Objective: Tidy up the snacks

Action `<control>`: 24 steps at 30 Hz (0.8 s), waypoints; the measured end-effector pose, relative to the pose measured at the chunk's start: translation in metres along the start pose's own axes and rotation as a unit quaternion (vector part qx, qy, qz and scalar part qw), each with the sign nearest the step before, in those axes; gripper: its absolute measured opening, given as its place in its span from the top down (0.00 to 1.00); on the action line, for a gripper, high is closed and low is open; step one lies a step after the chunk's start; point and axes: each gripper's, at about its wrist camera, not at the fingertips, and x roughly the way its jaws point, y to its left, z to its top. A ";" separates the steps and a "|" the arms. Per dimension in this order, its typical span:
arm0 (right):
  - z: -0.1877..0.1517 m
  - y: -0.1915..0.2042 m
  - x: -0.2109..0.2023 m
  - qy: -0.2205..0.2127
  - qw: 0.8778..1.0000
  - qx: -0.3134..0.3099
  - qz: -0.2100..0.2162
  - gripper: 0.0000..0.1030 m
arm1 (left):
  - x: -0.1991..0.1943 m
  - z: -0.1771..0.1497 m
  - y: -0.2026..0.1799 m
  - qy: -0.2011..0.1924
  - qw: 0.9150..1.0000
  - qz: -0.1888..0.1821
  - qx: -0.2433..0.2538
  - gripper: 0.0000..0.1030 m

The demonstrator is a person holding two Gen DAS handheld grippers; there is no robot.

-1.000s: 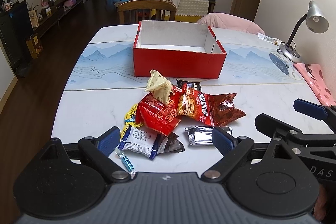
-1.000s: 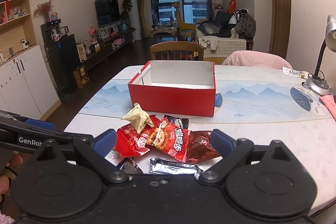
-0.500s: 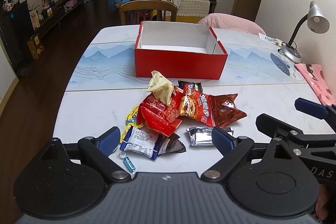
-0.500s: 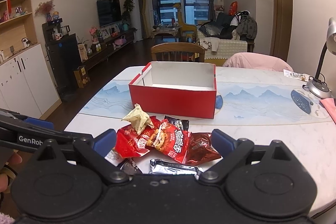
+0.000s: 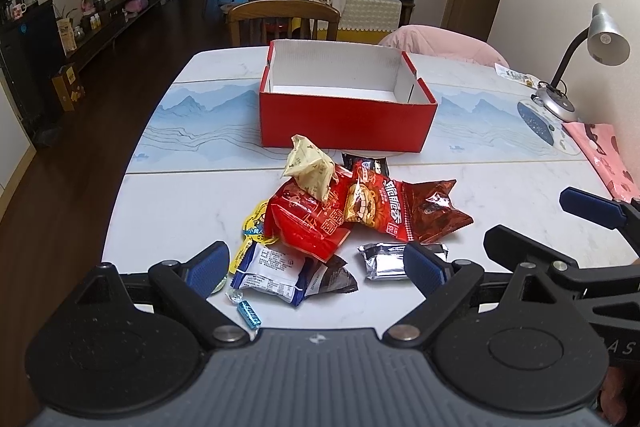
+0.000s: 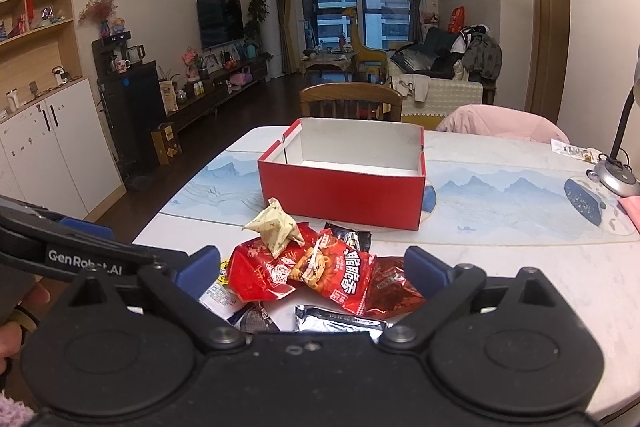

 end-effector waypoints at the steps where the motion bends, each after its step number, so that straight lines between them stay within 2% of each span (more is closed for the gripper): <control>1: 0.000 0.000 0.001 0.002 1.000 0.001 0.001 0.05 | 0.001 0.000 0.001 0.002 1.000 0.001 -0.001 0.08; 9: 0.000 0.001 0.012 0.014 1.000 0.003 0.004 0.05 | 0.015 0.003 0.014 0.026 0.999 0.009 -0.021 0.08; 14: 0.002 -0.003 0.022 0.028 1.000 0.009 0.001 0.07 | 0.020 0.005 0.020 0.027 0.999 0.012 -0.024 0.08; 18: 0.000 -0.013 0.039 0.057 0.998 0.036 -0.001 0.08 | 0.033 0.003 0.032 0.035 0.999 0.028 -0.028 0.08; 24: -0.008 -0.023 0.064 0.100 0.993 0.065 0.009 0.10 | 0.059 -0.004 0.056 0.075 0.995 0.037 -0.050 0.08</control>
